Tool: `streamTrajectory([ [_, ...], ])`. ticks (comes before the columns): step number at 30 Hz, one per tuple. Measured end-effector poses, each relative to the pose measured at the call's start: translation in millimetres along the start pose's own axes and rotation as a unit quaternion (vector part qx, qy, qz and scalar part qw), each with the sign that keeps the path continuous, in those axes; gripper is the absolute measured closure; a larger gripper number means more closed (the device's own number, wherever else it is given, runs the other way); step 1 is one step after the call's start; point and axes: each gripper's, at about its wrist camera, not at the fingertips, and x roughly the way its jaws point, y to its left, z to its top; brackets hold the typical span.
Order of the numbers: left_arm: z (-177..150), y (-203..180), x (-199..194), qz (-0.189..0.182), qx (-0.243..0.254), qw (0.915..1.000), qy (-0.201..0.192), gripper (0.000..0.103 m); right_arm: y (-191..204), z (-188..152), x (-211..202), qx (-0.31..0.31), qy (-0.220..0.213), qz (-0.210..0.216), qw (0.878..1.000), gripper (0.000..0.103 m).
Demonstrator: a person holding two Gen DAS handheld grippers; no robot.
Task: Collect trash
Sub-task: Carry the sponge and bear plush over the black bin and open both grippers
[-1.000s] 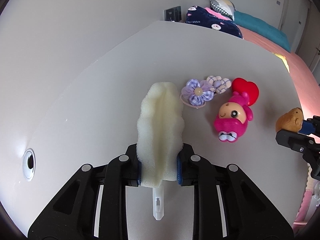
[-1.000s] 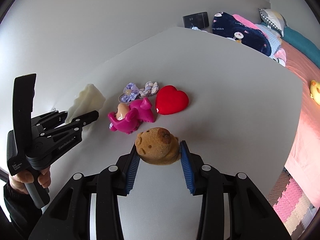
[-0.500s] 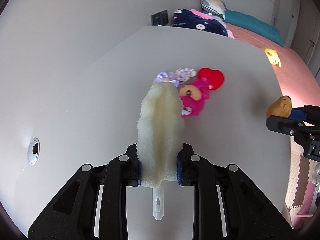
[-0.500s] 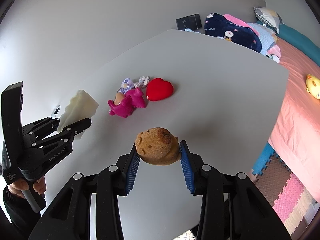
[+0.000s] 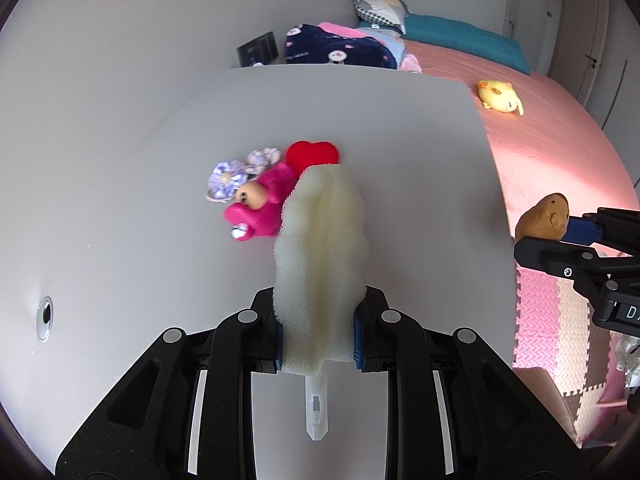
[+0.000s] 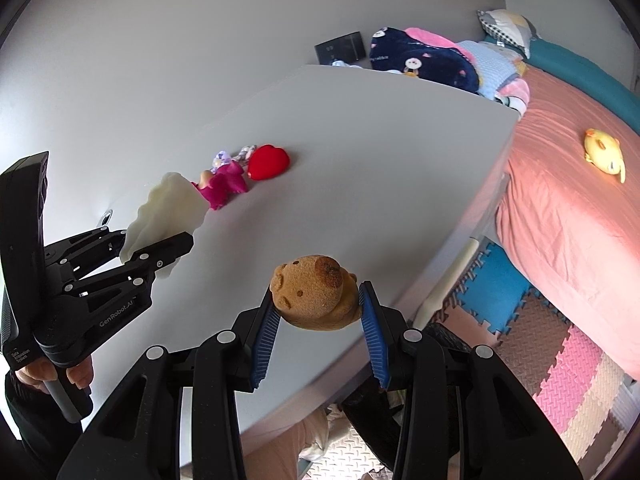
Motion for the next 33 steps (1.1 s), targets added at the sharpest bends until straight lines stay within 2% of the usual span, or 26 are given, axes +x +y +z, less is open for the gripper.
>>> streamTrajectory([
  [20,4,-75,2,-0.044,0.053,0.9976,0.0,0.08,-58,-31,-41,0.043,-0.021,-0.031,0.998,0.061],
  [33,8,-124,5,-0.078,0.093,0.9926,0.004,0.08,-91,-51,-62,0.074,-0.027,-0.054,0.995,0.061],
])
